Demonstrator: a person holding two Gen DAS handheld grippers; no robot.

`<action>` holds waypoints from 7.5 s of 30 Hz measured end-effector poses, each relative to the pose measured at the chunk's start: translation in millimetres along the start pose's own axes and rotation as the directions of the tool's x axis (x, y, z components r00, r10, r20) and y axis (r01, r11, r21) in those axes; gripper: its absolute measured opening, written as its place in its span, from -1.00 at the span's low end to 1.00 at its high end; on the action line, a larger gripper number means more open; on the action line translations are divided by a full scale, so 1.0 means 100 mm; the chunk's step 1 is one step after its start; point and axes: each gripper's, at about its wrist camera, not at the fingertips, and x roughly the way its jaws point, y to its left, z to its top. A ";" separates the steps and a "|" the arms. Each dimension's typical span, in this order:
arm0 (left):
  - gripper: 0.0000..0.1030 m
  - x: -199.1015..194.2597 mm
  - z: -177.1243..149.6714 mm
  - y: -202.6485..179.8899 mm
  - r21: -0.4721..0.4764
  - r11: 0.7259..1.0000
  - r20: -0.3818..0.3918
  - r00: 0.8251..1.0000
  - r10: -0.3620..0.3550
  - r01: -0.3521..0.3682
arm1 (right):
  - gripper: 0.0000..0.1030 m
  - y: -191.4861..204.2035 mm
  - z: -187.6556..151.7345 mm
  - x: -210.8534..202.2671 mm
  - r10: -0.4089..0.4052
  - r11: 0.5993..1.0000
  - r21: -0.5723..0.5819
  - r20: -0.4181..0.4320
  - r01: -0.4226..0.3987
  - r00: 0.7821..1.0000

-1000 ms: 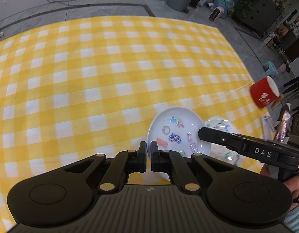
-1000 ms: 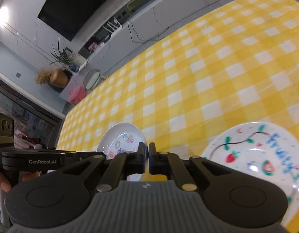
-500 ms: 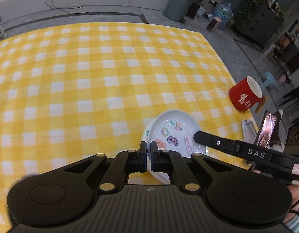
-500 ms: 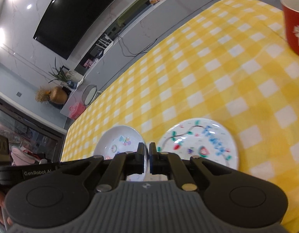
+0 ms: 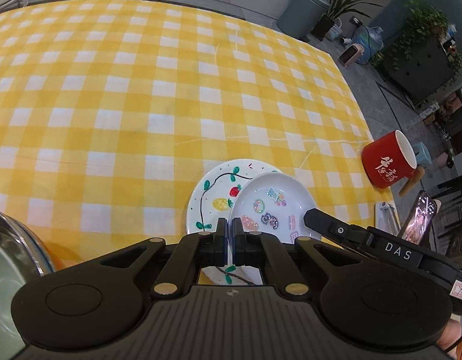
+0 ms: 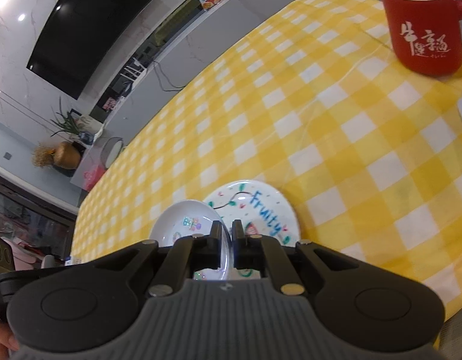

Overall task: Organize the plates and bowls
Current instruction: 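Lower the sticker plate onto the 'Fruity' plate and open both tools, then move both tools to the nested bowl stack and close on its rim, then lift the bowl stack with both tools and carry it over the plate stack, then lower the bowl stack onto the plate stack, open both tools and withdraw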

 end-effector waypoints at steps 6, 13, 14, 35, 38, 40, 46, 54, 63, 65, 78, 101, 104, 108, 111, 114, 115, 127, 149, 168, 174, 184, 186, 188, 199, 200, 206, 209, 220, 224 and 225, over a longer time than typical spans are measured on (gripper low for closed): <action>-0.96 0.14 -0.05 0.00 -0.010 1.000 -0.012 1.000 0.026 -0.026 | -0.92 -0.05 -0.03 0.10 -0.047 0.999 -0.001 -0.021 0.047 0.999; -0.94 0.25 -0.07 -0.04 0.006 0.999 0.000 0.999 0.054 -0.054 | -0.92 -0.04 -0.04 0.18 -0.091 0.995 -0.030 -0.008 0.091 0.996; -0.94 0.26 -0.07 -0.04 0.009 0.998 0.001 0.998 0.056 -0.056 | -0.92 -0.04 -0.04 0.19 -0.097 0.995 -0.035 -0.007 0.097 0.995; -0.49 0.27 -0.14 -0.11 0.112 0.983 0.089 0.987 0.133 -0.142 | -0.47 0.05 -0.05 0.18 -0.151 0.979 -0.127 0.064 0.159 0.986; -0.20 0.18 -0.16 -0.14 0.136 0.978 0.120 0.983 0.139 -0.155 | -0.29 0.15 -0.05 0.12 -0.159 0.969 -0.173 0.104 0.175 0.982; -0.04 0.08 -0.18 -0.17 0.152 0.975 0.150 0.979 0.137 -0.159 | -0.24 0.23 -0.07 0.09 -0.160 0.961 -0.209 0.124 0.183 0.979; 0.04 -0.22 -0.28 -0.14 0.166 0.966 0.213 0.964 0.162 -0.199 | -0.06 0.44 -0.18 0.02 -0.134 0.943 -0.286 0.139 0.170 0.981; 0.11 -0.73 -0.44 0.06 0.157 0.955 0.329 0.925 0.190 -0.252 | 0.09 0.79 -0.40 -0.06 -0.072 0.931 -0.346 0.137 0.116 0.988; 0.25 -1.27 -0.56 0.40 0.079 0.960 0.445 0.871 0.208 -0.270 | 0.71 1.17 -0.74 -0.28 -0.071 0.932 -0.329 0.240 0.150 0.968; 0.26 -1.35 -0.61 0.44 0.067 0.945 0.483 0.839 0.251 -0.321 | 0.75 1.21 -0.83 -0.33 -0.052 0.943 -0.304 0.267 0.135 0.962; 0.38 -1.63 -0.75 1.08 -0.113 0.923 0.425 0.822 0.379 -0.367 | 0.75 1.72 -1.24 -0.12 -0.019 0.955 -0.293 0.124 0.055 0.992; 0.47 -1.27 -0.84 1.73 -0.264 0.954 0.237 0.949 0.206 -0.141 | 0.54 1.79 -1.36 0.53 -0.095 0.965 -0.251 -0.057 0.078 0.994; 0.47 -1.17 -0.85 1.78 -0.286 0.952 0.202 0.965 0.168 -0.106 | 0.49 1.73 -1.35 0.63 -0.086 0.975 -0.212 -0.101 0.063 0.991; 0.46 -1.08 -0.84 1.81 -0.302 0.949 0.171 0.974 0.145 -0.089 | 0.39 1.65 -1.35 0.74 -0.065 0.985 -0.170 -0.146 0.040 0.987; 0.43 -1.03 -0.83 1.83 -0.314 0.947 0.153 0.980 0.127 -0.074 | 0.33 1.61 -1.34 0.79 -0.048 0.989 -0.143 -0.164 0.025 0.985; 0.42 -1.00 -0.82 1.84 -0.327 0.943 0.141 0.983 0.114 -0.063 | 0.22 1.59 -1.35 0.82 -0.045 0.991 -0.132 -0.172 0.022 0.984; 0.40 -0.98 -0.80 1.84 -0.328 0.943 0.136 0.984 0.112 -0.062 | 0.16 1.59 -1.35 0.83 -0.041 0.992 -0.128 -0.177 0.018 0.983; 0.25 -0.89 -0.75 1.84 -0.329 0.944 0.118 0.990 0.079 -0.036 | -0.10 1.55 -1.37 0.89 0.024 0.993 -0.104 -0.226 -0.048 0.974; 0.13 -0.96 -0.79 1.75 -0.332 0.943 0.131 0.989 0.061 -0.014 | -0.15 1.42 -1.35 0.75 0.053 0.996 -0.060 -0.234 -0.069 0.971; 0.13 -0.93 -0.57 0.76 -0.273 0.961 0.187 0.982 0.006 0.046 | -0.16 1.03 -0.69 -0.05 0.066 0.992 -0.093 -0.164 -0.082 0.984; 0.13 -0.72 -0.39 0.46 -0.267 0.961 0.182 0.983 -0.018 0.068 | -0.16 0.83 -0.33 -0.16 0.049 0.992 -0.104 -0.163 -0.067 0.985; 0.10 -0.23 -0.04 0.09 -0.253 0.962 0.142 0.987 -0.071 0.106 | -0.16 0.38 0.18 -0.17 0.044 0.995 -0.088 -0.108 -0.054 0.993; 0.10 -0.14 -0.01 0.04 -0.244 0.965 0.125 0.990 -0.070 0.099 | -0.16 0.27 0.22 -0.14 0.042 0.997 -0.060 -0.105 -0.049 0.994; 0.08 -0.07 0.00 0.00 -0.248 0.965 0.106 0.992 -0.065 0.090 | -0.16 0.16 0.26 -0.10 0.042 0.999 -0.028 -0.115 -0.045 0.992; 0.08 0.13 -0.02 0.05 -0.269 0.962 0.049 0.998 -0.028 0.040 | -0.16 0.03 0.22 0.12 0.012 1.000 0.027 -0.172 -0.007 0.985; 0.08 0.15 -0.03 0.06 -0.272 0.961 0.045 0.998 -0.033 0.044 | -0.16 0.03 0.22 0.14 0.003 1.000 0.022 -0.173 0.001 0.985; 0.05 0.18 -0.01 0.08 -0.259 0.964 0.061 0.997 -0.051 0.065 | -0.13 -0.01 0.24 0.16 0.002 1.000 0.012 -0.155 0.000 0.988; 0.06 0.17 -0.01 0.08 -0.261 0.963 0.058 0.997 -0.055 0.068 | -0.10 0.00 0.23 0.15 -0.004 1.000 0.002 -0.152 0.004 0.988; 0.35 0.11 -0.06 0.02 -0.227 0.972 0.105 0.994 -0.041 0.064 | 0.34 0.13 0.16 0.03 -0.050 0.996 -0.078 -0.086 0.043 0.995; 0.36 0.02 -0.08 -0.03 -0.206 0.977 0.137 0.990 -0.022 0.050 | 0.42 0.14 0.15 -0.03 -0.050 0.996 -0.071 -0.065 0.045 0.997; 0.36 -0.01 -0.09 -0.04 -0.201 0.979 0.149 0.989 -0.017 0.047 | 0.43 0.16 0.15 -0.06 -0.055 0.996 -0.080 -0.050 0.051 0.997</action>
